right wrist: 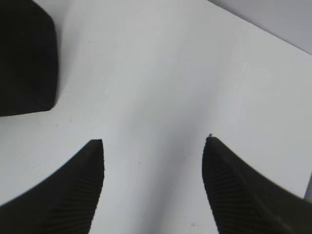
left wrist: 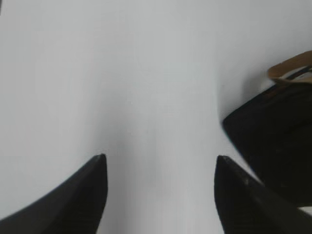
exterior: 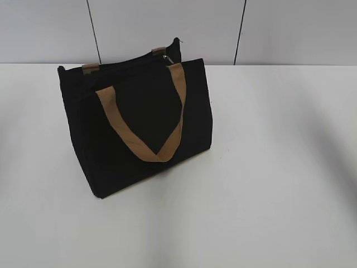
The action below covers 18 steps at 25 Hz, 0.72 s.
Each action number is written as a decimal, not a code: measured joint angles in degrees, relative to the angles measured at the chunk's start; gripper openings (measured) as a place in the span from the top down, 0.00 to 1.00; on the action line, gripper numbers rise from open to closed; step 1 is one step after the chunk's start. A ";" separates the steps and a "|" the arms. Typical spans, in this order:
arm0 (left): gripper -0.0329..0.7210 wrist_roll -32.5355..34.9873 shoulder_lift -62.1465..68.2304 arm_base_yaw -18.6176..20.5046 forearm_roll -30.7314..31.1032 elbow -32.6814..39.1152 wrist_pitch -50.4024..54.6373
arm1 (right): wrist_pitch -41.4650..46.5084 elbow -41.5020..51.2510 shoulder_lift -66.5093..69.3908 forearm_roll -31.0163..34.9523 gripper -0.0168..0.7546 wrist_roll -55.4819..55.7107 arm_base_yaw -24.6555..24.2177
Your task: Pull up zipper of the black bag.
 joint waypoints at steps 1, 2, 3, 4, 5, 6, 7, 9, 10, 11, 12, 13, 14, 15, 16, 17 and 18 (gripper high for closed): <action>0.28 -1.64 0.00 0.00 2.95 -0.18 2.21 | 0.06 0.00 -0.73 -0.06 0.35 0.05 -1.25; 0.29 -3.21 -0.06 0.00 5.59 -0.32 4.31 | 0.11 0.00 -1.70 -0.13 0.35 0.16 -2.17; 0.29 -4.32 -0.18 0.00 6.82 -0.31 6.17 | 0.12 0.00 -2.74 -0.13 0.35 0.27 -3.09; 0.29 -5.08 -0.39 0.00 8.13 -0.31 7.23 | 0.12 0.28 -3.96 -0.13 0.35 0.49 -3.71; 0.29 -5.41 -0.91 0.00 8.54 -0.31 8.11 | 0.07 1.13 -5.22 0.01 0.35 0.72 -4.01; 0.29 -5.72 -1.85 0.00 8.37 -0.25 8.60 | 0.07 2.71 -7.03 0.42 0.35 0.84 -4.01; 0.29 -5.78 -3.18 0.00 7.66 -0.07 8.76 | 0.07 4.60 -9.16 1.40 0.35 0.83 -4.01; 0.29 -5.78 -6.60 0.00 5.79 0.89 8.84 | 0.07 10.97 -13.66 3.76 0.35 0.83 -4.01; 0.29 -5.79 -8.86 0.00 4.59 1.90 8.89 | 0.07 14.24 -15.93 4.75 0.35 0.83 -4.01; 0.29 -5.79 -10.82 0.00 4.59 3.21 8.89 | 0.07 18.51 -19.32 5.81 0.35 0.83 -4.01; 0.29 -5.79 -13.25 0.00 3.83 4.54 8.89 | -0.31 22.98 -21.81 6.49 0.35 0.83 -4.01; 0.29 -5.79 -16.13 0.00 3.58 6.61 8.97 | -1.20 27.47 -24.89 6.68 0.35 0.83 -4.01; 0.29 -5.79 -18.39 0.00 3.58 8.18 8.97 | -2.31 31.08 -27.42 6.83 0.35 0.78 -4.01; 0.29 -5.79 -21.32 0.00 3.58 9.87 8.97 | -3.95 35.16 -30.42 6.97 0.35 0.78 -4.01; 0.29 -5.79 -24.56 0.00 3.58 11.79 8.95 | -5.04 38.34 -32.79 6.97 0.35 0.78 -4.01; 0.29 -5.79 -27.21 0.00 3.58 13.61 8.80 | -6.15 41.92 -35.46 6.97 0.35 0.78 -4.01; 0.29 -5.79 -29.25 0.00 3.58 15.52 8.74 | -7.01 45.19 -38.30 7.03 0.35 0.78 -4.01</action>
